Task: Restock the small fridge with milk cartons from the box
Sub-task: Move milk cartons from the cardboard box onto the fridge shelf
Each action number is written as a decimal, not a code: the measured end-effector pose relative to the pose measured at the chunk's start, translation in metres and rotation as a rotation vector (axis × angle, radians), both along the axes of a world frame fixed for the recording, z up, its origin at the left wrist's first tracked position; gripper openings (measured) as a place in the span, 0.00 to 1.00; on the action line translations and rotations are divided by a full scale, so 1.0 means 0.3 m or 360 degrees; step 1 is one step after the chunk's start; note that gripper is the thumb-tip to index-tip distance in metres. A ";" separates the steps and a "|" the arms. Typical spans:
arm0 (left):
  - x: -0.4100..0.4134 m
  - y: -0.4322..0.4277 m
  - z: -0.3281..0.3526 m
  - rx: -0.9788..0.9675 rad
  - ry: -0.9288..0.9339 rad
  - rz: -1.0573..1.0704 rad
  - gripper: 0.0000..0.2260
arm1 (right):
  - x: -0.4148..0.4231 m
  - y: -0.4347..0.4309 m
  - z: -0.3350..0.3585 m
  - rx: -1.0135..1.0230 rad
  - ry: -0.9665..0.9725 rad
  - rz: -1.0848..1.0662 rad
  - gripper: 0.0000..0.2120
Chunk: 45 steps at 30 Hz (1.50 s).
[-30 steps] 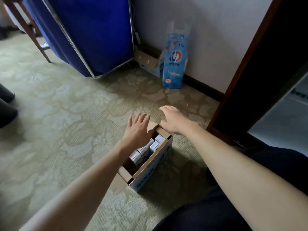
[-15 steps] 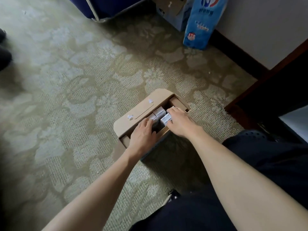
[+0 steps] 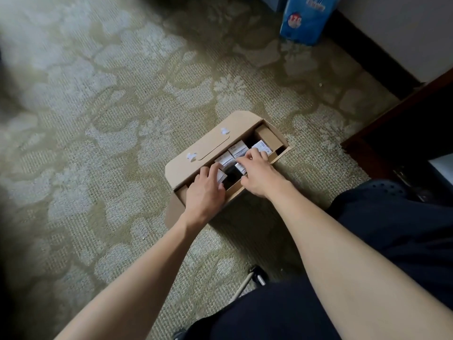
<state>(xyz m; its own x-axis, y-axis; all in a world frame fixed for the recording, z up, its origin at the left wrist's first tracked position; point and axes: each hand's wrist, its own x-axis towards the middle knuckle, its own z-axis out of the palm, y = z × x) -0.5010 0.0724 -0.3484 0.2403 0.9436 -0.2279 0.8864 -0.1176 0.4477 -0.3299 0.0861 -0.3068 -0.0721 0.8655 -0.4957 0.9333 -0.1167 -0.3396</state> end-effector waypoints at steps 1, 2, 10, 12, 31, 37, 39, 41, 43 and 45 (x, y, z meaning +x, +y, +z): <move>-0.004 -0.006 -0.007 -0.0005 -0.0016 0.0033 0.22 | 0.005 -0.002 -0.002 0.0004 -0.0009 -0.0008 0.26; -0.009 -0.012 -0.013 0.0005 -0.0022 0.0057 0.21 | 0.010 -0.004 -0.001 0.0012 -0.0033 -0.0014 0.26; -0.006 0.008 -0.019 0.0039 0.0070 0.0041 0.19 | -0.014 -0.001 -0.007 0.0046 -0.0042 0.0124 0.22; -0.003 0.012 -0.023 0.0036 0.0118 0.0037 0.17 | -0.024 -0.001 -0.014 0.0040 -0.0097 0.0155 0.21; -0.010 0.004 -0.081 0.0122 0.0051 0.0222 0.19 | -0.060 0.019 -0.084 0.0229 -0.0171 -0.0165 0.17; -0.011 0.003 -0.062 0.0050 0.0079 0.0188 0.19 | -0.051 0.028 -0.083 0.0264 -0.0178 -0.0186 0.15; -0.009 0.010 -0.036 -0.0031 0.0024 0.0171 0.18 | -0.044 0.017 -0.053 0.0277 -0.0131 -0.0166 0.15; -0.016 0.013 0.006 -0.0102 -0.0042 0.0113 0.18 | -0.045 0.013 -0.002 0.0334 -0.0100 -0.0105 0.15; -0.035 0.015 0.055 -0.0116 -0.0050 0.0038 0.18 | -0.044 0.003 0.060 0.0383 -0.0078 -0.0083 0.16; -0.060 0.001 0.101 -0.0062 -0.0059 -0.0047 0.17 | -0.036 -0.006 0.130 0.0433 -0.0064 -0.0091 0.15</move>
